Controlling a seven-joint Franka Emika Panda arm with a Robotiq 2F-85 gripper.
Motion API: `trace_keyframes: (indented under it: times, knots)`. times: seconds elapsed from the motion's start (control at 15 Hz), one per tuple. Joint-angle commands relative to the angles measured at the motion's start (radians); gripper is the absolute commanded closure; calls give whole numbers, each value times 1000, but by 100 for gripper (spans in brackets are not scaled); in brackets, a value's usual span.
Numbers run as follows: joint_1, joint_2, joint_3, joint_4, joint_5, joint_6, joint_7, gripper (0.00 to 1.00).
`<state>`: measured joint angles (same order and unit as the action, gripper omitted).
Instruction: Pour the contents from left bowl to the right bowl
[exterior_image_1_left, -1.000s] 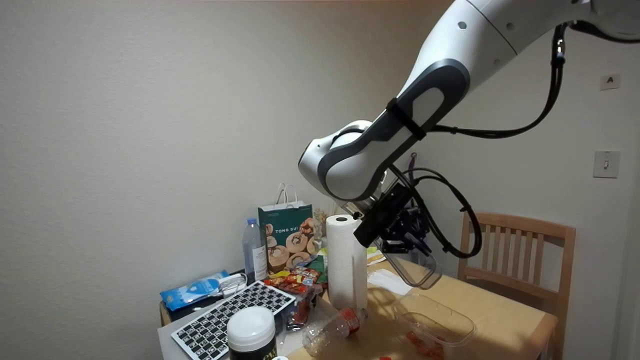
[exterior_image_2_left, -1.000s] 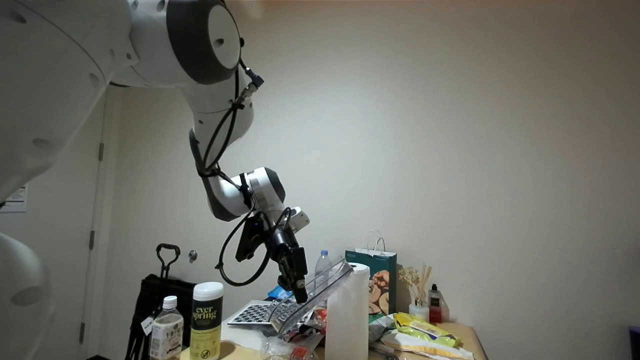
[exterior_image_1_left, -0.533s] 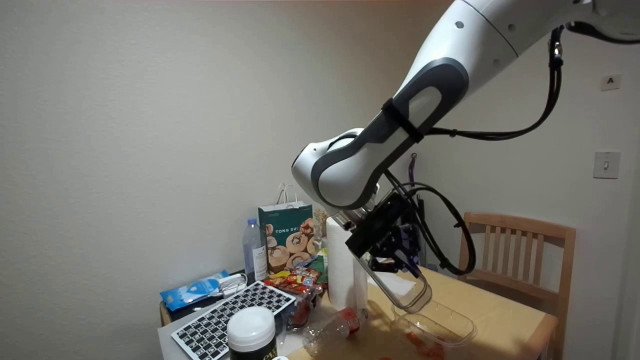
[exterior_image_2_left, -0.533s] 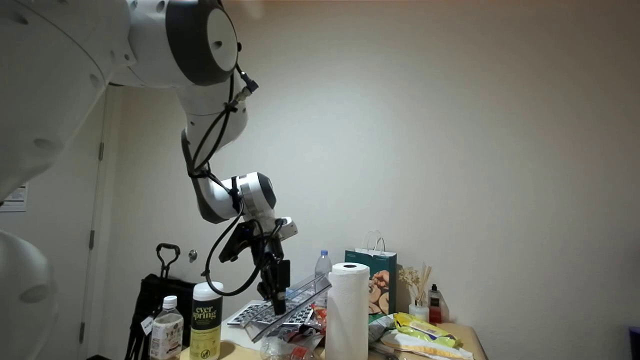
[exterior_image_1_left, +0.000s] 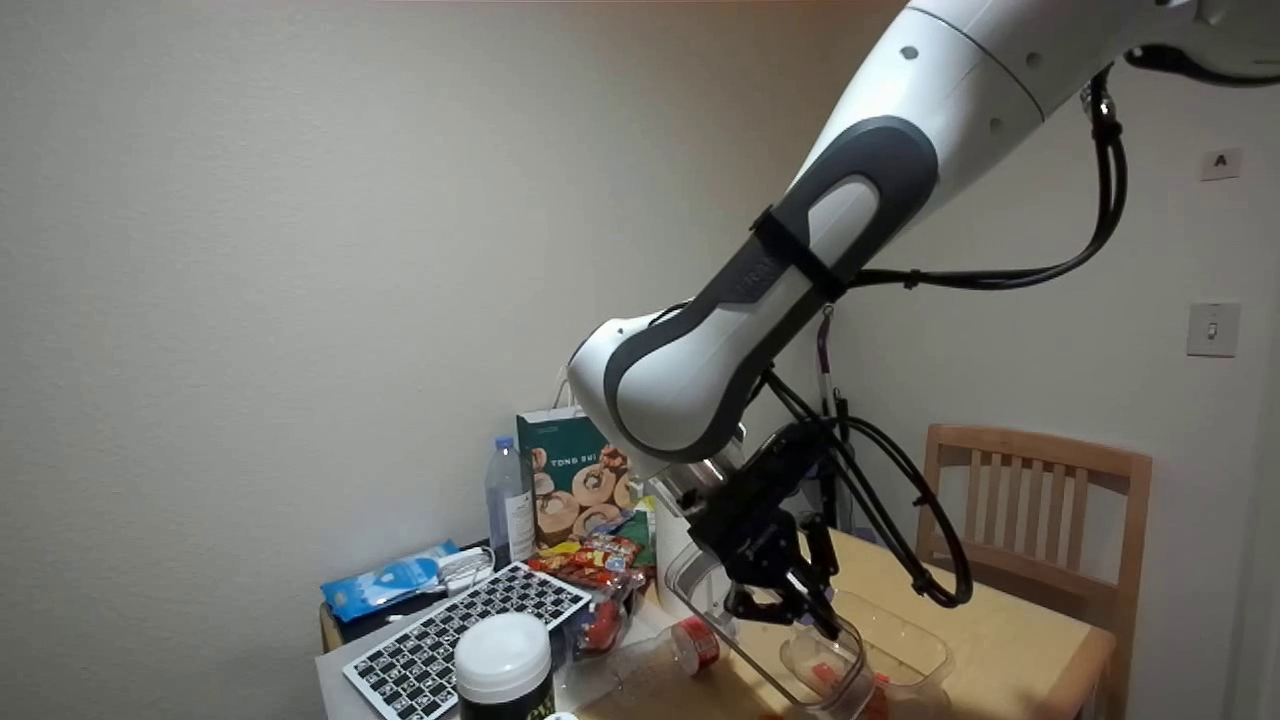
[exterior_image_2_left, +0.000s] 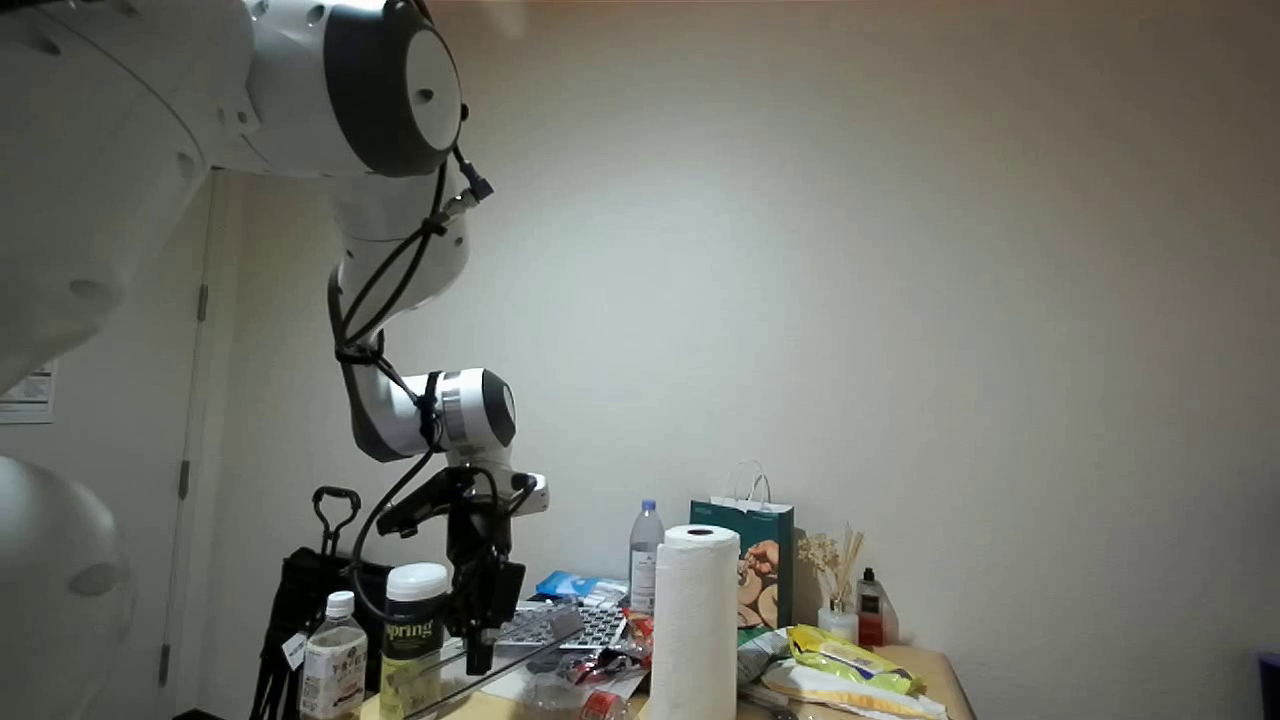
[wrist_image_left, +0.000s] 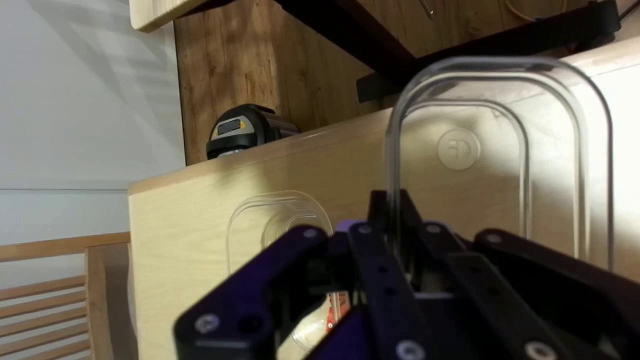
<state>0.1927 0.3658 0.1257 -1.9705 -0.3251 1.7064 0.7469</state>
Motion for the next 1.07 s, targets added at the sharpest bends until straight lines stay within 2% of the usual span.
trace_keyframes:
  times: [0.0,0.13,0.6,0.73,1.0]
  knots:
    - [23,2,-25,5,7,-1,-5,93]
    - [24,2,-28,7,7,-1,-5,97]
    - [41,11,3,-67,140,-2,-69,97]
    - [35,21,9,-90,180,5,-130,97]
    - [11,40,3,-162,210,166,-352,97]
